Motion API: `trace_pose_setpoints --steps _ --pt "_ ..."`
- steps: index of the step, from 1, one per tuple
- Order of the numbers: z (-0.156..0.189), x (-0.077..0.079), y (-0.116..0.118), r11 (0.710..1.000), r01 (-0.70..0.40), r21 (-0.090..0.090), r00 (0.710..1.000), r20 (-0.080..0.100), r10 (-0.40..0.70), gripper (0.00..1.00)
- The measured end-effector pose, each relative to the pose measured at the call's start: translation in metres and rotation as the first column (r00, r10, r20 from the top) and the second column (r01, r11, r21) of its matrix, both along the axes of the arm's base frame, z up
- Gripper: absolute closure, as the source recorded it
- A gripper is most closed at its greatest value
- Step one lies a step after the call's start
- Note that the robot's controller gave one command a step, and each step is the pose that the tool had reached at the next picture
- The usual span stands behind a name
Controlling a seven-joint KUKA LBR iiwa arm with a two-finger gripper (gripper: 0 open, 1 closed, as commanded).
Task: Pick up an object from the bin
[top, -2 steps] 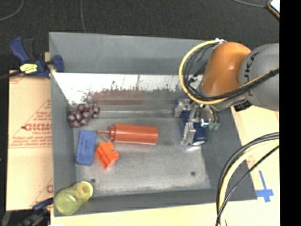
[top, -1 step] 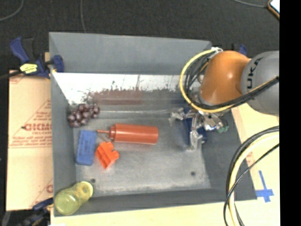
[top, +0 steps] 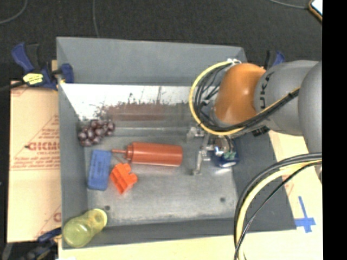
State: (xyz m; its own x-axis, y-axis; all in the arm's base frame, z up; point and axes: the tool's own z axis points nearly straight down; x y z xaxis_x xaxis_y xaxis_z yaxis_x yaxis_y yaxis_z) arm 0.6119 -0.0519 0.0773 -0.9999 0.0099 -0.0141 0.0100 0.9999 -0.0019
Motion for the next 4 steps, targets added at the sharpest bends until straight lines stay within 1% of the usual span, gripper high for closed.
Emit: trace_pose_setpoints --steps 1,2,3,4 --pt "-0.006 -0.064 0.031 0.952 -0.306 -0.006 0.952 -0.001 0.306 0.00" --pt "0.040 -0.011 0.031 0.998 0.068 0.001 0.998 0.012 -0.068 0.00" --pt "0.091 -0.094 0.017 0.979 -0.205 -0.002 0.979 -0.008 0.205 0.00" --pt "0.004 -0.040 0.052 1.000 -0.027 -0.001 1.000 0.012 0.027 0.00"
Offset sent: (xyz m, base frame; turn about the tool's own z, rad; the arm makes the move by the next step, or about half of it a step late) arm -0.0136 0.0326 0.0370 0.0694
